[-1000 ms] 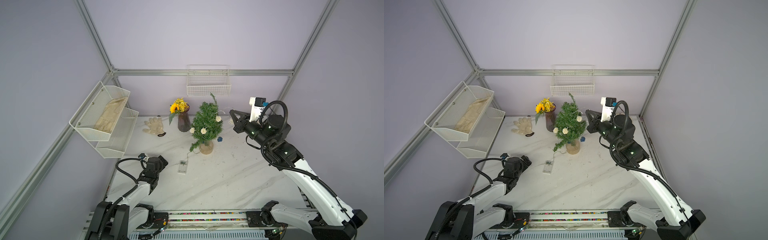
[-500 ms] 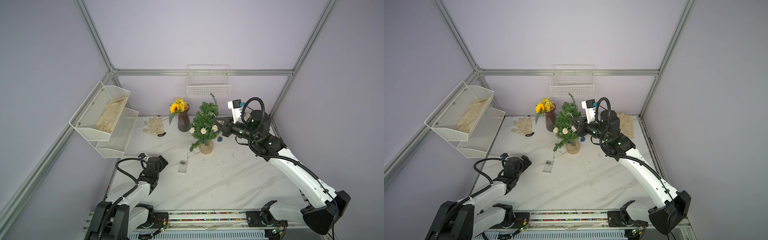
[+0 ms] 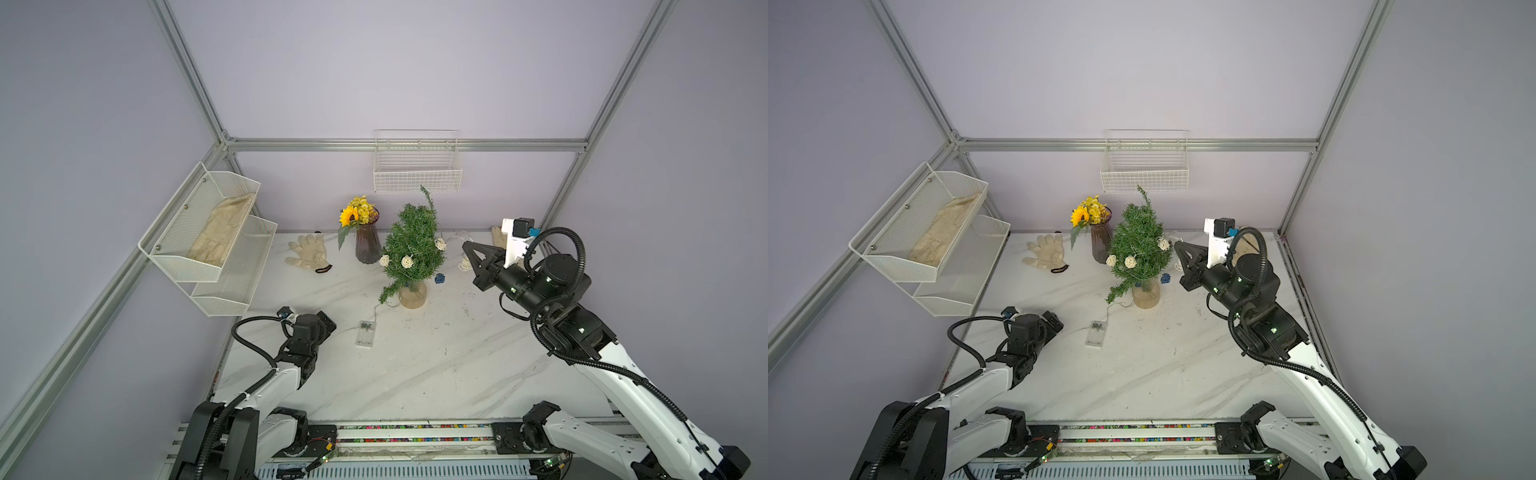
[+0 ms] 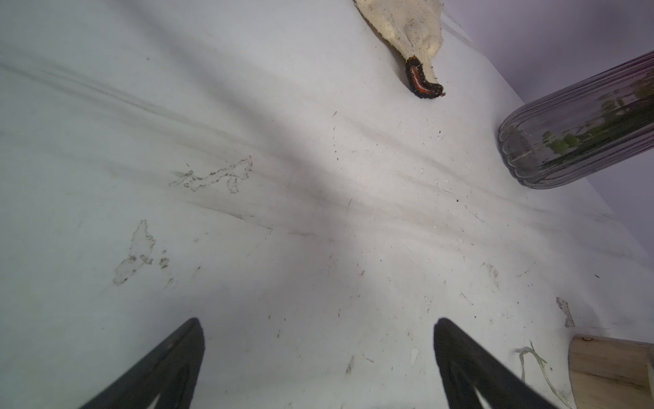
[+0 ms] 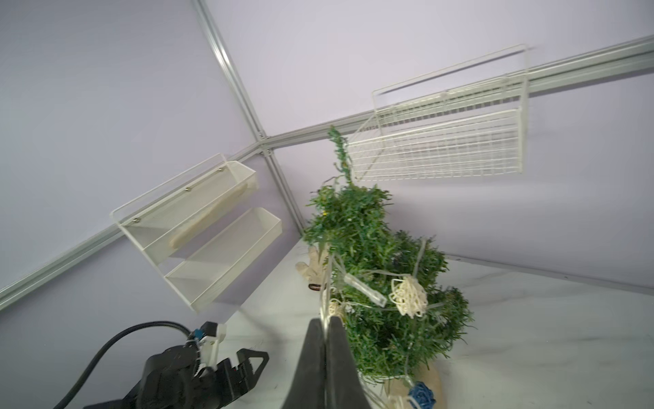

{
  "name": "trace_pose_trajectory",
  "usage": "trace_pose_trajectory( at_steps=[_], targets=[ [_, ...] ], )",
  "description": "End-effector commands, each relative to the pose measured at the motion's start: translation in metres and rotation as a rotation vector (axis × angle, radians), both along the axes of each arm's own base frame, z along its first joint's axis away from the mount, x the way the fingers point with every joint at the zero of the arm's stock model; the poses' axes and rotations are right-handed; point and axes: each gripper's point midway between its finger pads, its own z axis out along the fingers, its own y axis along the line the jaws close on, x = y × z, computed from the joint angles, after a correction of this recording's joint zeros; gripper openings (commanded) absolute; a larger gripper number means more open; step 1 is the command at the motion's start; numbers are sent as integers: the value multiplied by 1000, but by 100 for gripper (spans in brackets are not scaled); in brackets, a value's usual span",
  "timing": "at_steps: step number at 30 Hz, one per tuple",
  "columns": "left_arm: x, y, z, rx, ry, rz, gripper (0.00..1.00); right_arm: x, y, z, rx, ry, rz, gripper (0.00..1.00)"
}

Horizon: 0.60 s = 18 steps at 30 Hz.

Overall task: Remove string lights from the small christmas tree
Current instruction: Remove the light string from the Christmas tree.

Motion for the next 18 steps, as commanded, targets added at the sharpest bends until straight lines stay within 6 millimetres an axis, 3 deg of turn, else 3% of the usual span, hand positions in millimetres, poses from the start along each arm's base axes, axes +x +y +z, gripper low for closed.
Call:
trace_pose_trajectory(
  at_steps=[1,5,9,14,18],
  targets=[
    [22,0,32,-12,-93,8,100,38,-32,-36,-22,154,-194,0],
    [22,0,32,-13,-94,8,100,65,-36,-51,52,255,-139,0],
    [22,0,34,-12,-97,7,100,79,-8,-61,81,305,-10,0],
    [22,0,36,-8,-103,10,100,72,26,-60,204,315,203,1],
    [21,0,36,-9,-103,9,100,69,34,-68,263,353,255,3]
  ],
)
